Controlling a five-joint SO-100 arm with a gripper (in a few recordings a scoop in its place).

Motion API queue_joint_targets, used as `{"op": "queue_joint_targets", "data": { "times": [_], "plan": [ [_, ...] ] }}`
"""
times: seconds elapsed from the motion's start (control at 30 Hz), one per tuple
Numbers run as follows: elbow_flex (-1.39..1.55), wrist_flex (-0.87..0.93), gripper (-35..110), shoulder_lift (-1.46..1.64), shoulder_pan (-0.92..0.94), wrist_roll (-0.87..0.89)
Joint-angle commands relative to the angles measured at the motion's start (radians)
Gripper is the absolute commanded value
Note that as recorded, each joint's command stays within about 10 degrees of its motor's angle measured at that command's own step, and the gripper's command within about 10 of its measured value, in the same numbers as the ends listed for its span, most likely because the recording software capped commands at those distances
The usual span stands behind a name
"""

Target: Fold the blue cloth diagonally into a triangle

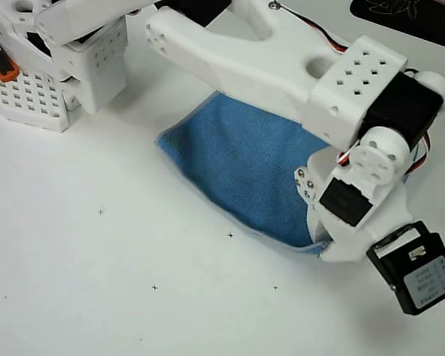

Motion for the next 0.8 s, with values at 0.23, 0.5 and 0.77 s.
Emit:
{"op": "queue_joint_targets", "data": {
  "times": [0.23,0.5,0.77],
  "plan": [
    [-0.118,0.077,0,0.175,-0.012,-0.081],
    [-0.021,0.080,0,0.175,-0.046,-0.095],
    [0.109,0.080,0,0.175,-0.072,-0.106]
  ]
}}
